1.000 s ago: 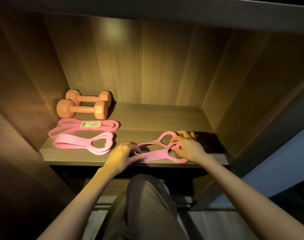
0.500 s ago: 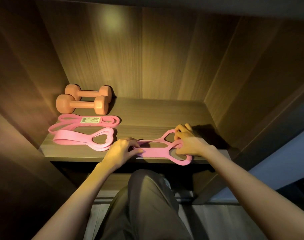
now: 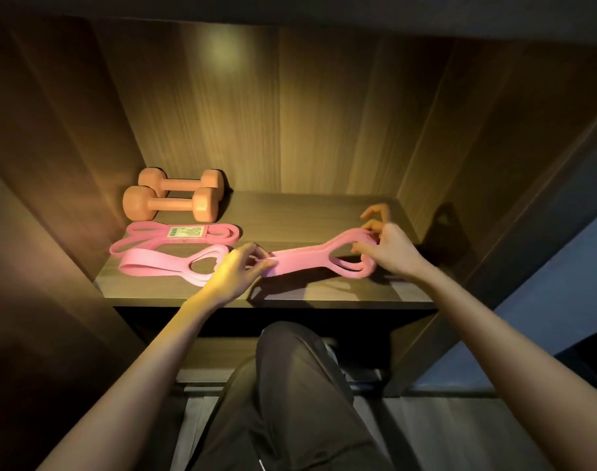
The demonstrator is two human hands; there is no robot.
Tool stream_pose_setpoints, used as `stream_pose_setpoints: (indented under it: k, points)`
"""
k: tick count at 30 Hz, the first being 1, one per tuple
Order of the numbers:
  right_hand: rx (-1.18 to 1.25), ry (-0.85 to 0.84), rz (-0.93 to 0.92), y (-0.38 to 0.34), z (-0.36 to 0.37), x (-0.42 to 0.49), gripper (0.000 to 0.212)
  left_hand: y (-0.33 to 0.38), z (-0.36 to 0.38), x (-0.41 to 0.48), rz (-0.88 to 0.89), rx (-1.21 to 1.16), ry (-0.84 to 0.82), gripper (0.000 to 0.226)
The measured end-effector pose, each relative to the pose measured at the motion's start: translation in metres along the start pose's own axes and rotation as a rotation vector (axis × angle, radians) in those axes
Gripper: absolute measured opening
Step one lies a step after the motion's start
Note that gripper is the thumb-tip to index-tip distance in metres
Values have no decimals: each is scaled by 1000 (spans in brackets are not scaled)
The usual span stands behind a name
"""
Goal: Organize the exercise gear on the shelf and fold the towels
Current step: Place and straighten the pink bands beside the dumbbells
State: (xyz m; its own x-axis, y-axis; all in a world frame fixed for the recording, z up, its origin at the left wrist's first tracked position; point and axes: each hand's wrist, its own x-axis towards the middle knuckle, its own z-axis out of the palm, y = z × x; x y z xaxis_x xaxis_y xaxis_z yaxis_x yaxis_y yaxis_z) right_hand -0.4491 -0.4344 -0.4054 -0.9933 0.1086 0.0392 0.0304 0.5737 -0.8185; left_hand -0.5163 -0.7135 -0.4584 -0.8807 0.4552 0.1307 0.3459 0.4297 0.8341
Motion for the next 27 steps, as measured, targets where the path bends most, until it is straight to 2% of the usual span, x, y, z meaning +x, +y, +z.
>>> stream_pose_setpoints:
  k: [2,4,8,12,15,19,23,27]
  points:
    - [144,0,-5,-4,-4,-2,37,2,0,-1,-40,-58,2,23]
    - [177,-27,44,-1,-3,-3,36,3,3,-2,-103,-109,5,26]
    - [108,-21,146,19,8,2,29,-3,13,-1,-241,-95,-20,36]
    - [-31,47,209,42,27,11,23,-17,23,6,-289,58,-45,39]
    - [-127,104,250,55,41,21,22,-24,31,14,-274,181,-58,36]
    - [-228,112,335,66,53,29,18,-27,40,23,-177,245,49,28]
    - [-418,112,253,70,56,31,18,-30,34,25,-152,201,76,33]
    - [-300,66,353,72,46,30,32,-27,22,15,-65,173,80,45]
